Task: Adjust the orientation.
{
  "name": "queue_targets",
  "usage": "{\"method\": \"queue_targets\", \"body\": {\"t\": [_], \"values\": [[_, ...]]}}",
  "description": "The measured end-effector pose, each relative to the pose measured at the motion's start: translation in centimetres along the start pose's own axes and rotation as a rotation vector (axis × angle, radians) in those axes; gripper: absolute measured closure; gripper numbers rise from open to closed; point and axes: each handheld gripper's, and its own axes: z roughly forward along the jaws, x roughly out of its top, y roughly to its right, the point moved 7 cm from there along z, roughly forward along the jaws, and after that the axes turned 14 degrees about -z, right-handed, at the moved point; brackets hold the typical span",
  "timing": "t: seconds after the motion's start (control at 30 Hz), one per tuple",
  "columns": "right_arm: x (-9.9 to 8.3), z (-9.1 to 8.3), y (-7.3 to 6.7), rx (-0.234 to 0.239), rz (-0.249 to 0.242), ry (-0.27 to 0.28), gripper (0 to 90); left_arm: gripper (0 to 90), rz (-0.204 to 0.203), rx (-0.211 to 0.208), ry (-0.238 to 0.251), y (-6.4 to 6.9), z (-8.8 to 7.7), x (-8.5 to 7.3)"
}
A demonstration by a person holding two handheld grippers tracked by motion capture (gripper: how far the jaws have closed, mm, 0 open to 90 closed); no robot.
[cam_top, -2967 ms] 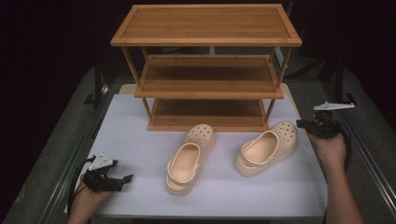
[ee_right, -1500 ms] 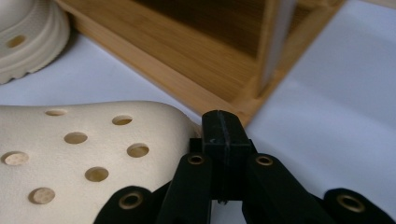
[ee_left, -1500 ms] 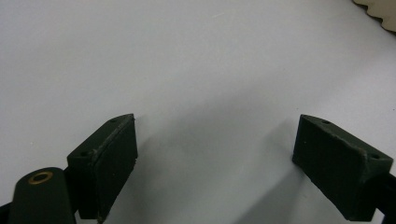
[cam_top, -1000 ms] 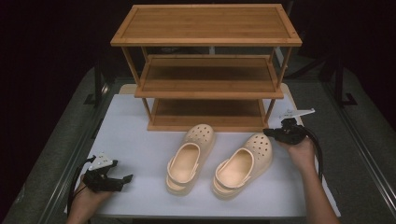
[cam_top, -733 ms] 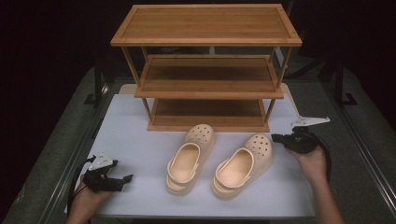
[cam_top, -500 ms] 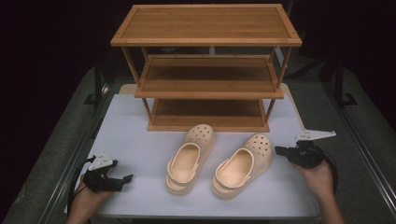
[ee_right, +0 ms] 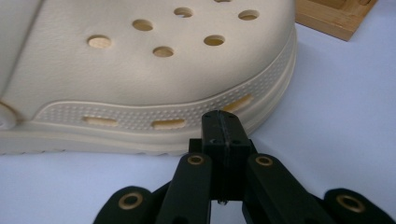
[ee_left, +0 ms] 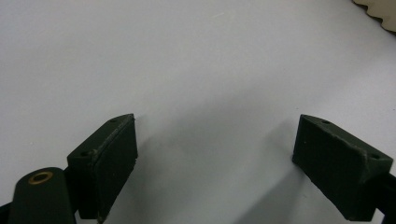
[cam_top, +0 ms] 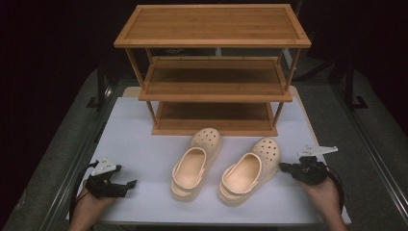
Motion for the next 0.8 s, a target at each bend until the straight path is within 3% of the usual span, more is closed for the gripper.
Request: {"method": "queue_targets", "body": {"t": [0.37,0.8], "values": [[0.6,1.0,1.3,-0.014,0.006,-0.013,89.9,13.0,0.0,0.001,0.001,0.0,0.0,0.0],[2.6,3.2,3.0,-0.019,0.011,-0.024,89.9,13.0,0.0,0.001,0.001,0.0,0.0,0.0]]}}
